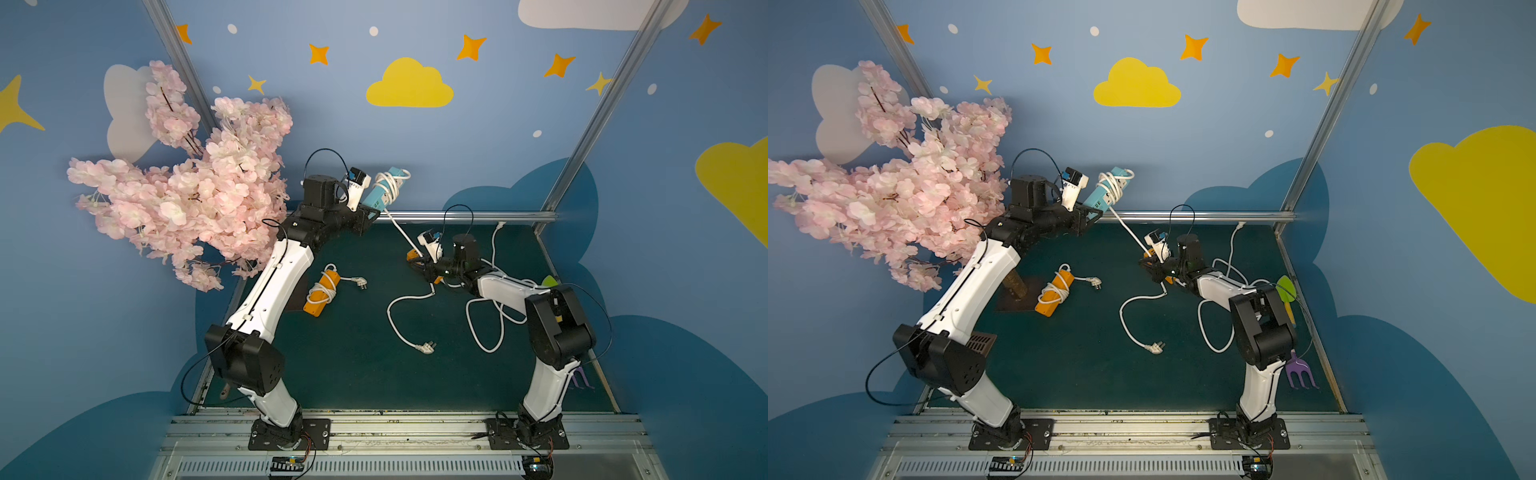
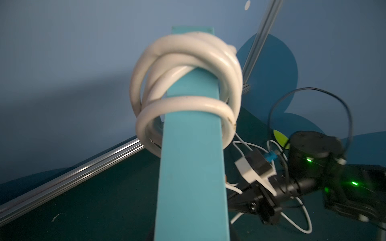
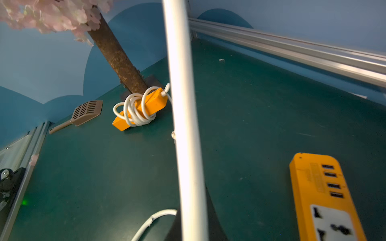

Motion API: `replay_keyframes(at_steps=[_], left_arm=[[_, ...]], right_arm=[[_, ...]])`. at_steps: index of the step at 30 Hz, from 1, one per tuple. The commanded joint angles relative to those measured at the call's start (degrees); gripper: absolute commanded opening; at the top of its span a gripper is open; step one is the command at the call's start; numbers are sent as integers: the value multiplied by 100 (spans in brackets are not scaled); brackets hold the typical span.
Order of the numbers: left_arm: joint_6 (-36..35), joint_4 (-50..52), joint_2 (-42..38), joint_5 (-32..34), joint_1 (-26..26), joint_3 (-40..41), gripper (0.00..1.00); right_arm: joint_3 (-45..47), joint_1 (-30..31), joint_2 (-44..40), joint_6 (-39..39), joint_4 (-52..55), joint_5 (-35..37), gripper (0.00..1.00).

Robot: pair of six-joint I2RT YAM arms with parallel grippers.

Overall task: Wrap the cord around the power strip
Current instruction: Wrap the power cord around the power strip.

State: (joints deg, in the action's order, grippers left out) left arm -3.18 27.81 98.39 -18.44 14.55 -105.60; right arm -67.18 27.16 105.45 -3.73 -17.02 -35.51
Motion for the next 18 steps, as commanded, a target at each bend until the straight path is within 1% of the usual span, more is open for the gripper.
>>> replay_keyframes(at_steps=[1,4,5,7,9,13,15,18], left_arm=[[-383,14,200,786,-127,-643,2],[-773,346,482,1197,-228,-994,3],[-935,507,569,1297,-253,-1134,2],[-1272,787,755,1533,-275,-1380,2],[-1534,976,907,1812,-298,-1578,3],[-2179,1562,1256,2114,-267,-1998,3],[-2597,1635,1247,2277,-124,-1792,2],[-2812,1423,1031,2282,97,-1096,3]], right_arm=[[312,316,-559,-785,872,786,0],[538,660,-911,-1326,1523,1435,0],[590,791,-1030,-1658,1736,1728,0],[551,988,-1234,-2042,2270,2263,0],[389,1132,-1369,-2221,2782,2703,0],[-56,1366,-1613,-2453,3460,3492,0],[-286,1437,-1819,-2731,3630,3772,0],[-545,1450,-2071,-3266,3427,3920,0]])
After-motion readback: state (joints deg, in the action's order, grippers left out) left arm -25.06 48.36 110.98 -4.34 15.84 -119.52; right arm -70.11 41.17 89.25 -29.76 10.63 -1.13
